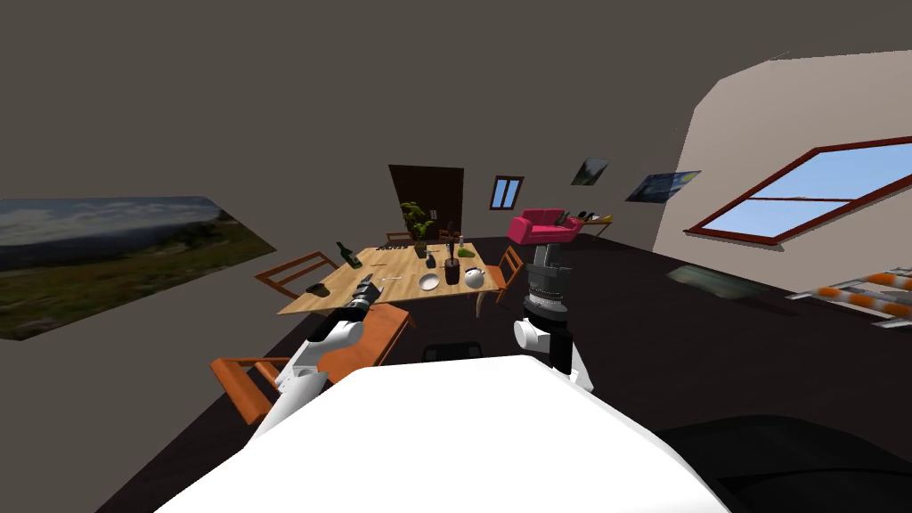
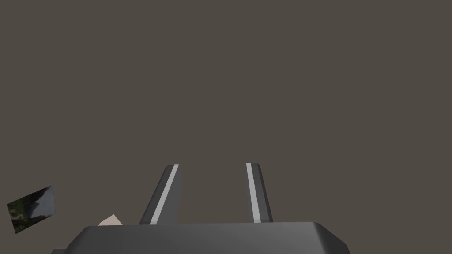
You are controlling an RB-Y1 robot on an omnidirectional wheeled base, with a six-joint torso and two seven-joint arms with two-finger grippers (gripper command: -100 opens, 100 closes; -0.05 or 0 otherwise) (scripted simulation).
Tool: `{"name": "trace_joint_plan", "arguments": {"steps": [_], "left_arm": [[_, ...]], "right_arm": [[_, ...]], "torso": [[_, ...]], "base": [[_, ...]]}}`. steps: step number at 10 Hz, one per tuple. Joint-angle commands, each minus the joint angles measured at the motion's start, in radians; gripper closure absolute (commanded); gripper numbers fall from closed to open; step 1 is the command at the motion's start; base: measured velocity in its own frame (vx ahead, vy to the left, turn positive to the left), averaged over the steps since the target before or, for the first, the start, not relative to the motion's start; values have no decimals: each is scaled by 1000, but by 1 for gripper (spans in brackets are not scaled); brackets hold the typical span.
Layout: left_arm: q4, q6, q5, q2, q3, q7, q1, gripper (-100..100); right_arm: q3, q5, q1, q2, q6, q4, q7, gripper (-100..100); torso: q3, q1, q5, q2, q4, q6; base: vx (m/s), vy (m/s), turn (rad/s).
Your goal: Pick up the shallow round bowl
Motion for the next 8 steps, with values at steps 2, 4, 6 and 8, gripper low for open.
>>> {"name": "trace_joint_plan", "arguments": {"steps": [2,4,6,8], "left_arm": [[50,73,38,21,6,-3,-32,-100],[84,127,64,37,9,-5,-55,-100],[118,177,90,51,10,-7,-78,-100],[153,226,115,65,11,-9,-101,-100]], "right_arm": [[0,0,0,0,0,0,0,0],[0,0,0,0,0,0,0,0],[0,0,0,0,0,0,0,0],[0,0,0,0,0,0,0,0]], "torso": [[0,0,0,0,0,0],[0,0,0,0,0,-1],[0,0,0,0,0,-1],[0,0,0,-1,0,-1]], "base": [[1,-8,-79],[4,-10,-77],[7,-12,-92],[9,-12,-100]]}}
